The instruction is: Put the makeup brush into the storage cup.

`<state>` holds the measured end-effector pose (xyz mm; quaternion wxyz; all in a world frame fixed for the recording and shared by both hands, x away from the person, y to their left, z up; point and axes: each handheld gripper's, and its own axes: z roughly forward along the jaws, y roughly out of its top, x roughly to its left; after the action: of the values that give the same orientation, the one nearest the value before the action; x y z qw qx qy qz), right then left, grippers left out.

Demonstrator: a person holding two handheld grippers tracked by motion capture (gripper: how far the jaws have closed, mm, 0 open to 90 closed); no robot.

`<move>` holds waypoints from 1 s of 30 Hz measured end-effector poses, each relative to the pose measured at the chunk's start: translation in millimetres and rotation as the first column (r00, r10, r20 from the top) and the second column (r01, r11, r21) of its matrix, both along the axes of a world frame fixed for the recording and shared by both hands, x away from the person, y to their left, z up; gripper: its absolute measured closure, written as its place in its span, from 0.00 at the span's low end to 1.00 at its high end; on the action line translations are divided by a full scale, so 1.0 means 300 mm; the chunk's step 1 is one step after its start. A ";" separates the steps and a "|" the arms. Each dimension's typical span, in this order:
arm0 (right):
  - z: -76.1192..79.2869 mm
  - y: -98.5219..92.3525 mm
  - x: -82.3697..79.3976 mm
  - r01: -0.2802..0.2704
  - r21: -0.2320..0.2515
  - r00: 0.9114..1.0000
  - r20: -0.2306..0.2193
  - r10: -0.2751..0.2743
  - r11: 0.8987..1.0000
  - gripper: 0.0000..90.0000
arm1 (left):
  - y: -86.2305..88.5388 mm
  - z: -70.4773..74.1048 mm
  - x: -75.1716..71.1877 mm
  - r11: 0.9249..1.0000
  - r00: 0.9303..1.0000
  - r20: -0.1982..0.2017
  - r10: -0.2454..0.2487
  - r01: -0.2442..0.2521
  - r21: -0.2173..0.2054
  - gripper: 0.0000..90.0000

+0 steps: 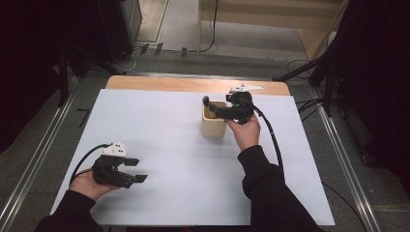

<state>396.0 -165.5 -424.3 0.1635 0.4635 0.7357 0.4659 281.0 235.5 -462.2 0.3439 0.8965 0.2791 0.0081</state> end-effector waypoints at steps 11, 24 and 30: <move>0.008 -0.002 -0.015 -0.033 0.016 0.999 -0.006 0.033 0.999 0.21 | 0.000 0.000 0.000 1.000 1.000 0.000 0.001 -0.001 0.000 0.34; 0.023 -0.007 -0.052 -0.063 0.012 0.998 -0.024 0.064 0.998 0.22 | 0.000 0.000 0.000 1.000 1.000 -0.001 0.002 -0.002 0.001 0.34; 0.017 -0.017 -0.078 -0.078 0.025 0.997 -0.019 0.078 0.997 0.23 | 0.000 -0.001 0.000 1.000 1.000 -0.001 0.001 -0.001 0.002 0.34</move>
<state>372.5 -170.6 -419.2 0.1324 0.4410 0.7491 0.4763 281.2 235.5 -462.4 0.3430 0.8967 0.2797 0.0080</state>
